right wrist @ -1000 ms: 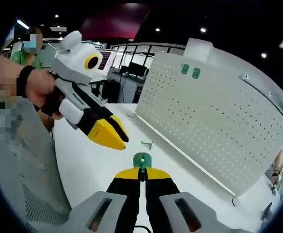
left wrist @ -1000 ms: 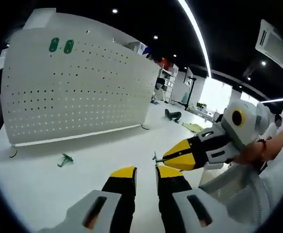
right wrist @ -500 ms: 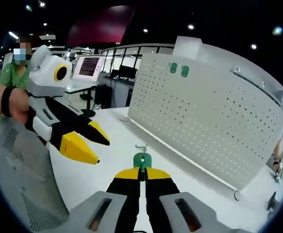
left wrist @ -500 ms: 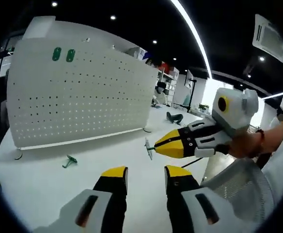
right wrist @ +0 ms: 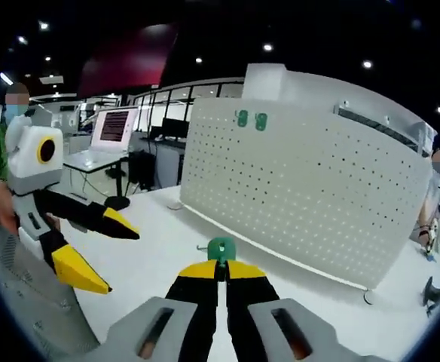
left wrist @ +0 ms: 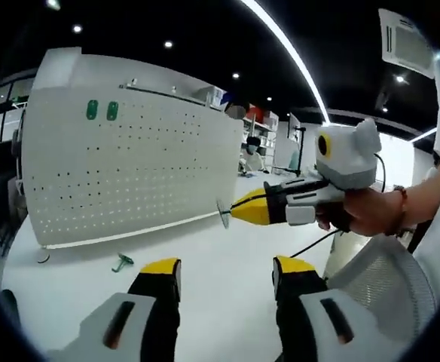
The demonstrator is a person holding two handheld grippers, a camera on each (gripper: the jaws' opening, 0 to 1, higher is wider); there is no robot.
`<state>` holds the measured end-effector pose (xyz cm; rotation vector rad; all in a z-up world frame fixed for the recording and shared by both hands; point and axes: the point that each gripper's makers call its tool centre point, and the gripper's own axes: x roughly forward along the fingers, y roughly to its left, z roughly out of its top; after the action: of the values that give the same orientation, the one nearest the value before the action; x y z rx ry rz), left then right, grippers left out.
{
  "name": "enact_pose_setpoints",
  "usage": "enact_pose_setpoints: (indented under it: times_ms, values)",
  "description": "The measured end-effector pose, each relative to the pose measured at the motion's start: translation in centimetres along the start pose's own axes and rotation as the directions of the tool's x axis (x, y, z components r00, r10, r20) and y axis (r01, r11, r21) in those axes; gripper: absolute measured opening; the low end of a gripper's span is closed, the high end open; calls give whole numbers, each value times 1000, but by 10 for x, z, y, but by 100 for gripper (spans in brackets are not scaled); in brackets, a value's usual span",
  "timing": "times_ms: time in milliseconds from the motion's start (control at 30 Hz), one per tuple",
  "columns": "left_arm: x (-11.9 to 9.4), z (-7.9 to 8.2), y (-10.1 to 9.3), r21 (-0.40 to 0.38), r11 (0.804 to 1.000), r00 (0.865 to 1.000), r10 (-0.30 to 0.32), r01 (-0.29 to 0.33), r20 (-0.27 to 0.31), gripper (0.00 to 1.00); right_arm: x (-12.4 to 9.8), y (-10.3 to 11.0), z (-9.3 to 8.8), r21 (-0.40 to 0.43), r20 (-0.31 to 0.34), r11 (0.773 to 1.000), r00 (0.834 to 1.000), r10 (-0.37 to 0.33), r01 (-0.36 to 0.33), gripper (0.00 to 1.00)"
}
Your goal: Insert the hook assembly into the mounting plate slot until the hook locks in place.
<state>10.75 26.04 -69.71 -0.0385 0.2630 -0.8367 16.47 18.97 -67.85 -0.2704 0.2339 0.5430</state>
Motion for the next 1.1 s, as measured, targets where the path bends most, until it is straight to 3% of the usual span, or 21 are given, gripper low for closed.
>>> enact_pose_setpoints:
  times_ms: [100, 400, 1100]
  values:
    - [-6, 0, 1, 17, 1000, 1000, 10, -10, -1, 61, 4, -4, 5, 10, 7, 1000, 1000, -14, 14, 1]
    - [-16, -7, 4, 18, 999, 999, 44, -43, -14, 63, 19, -8, 24, 23, 32, 1000, 999, -16, 15, 1]
    - [-22, 2, 11, 40, 997, 998, 60, -60, 10, 67, 44, -42, 75, 22, 124, 998, 990, -68, 66, 1]
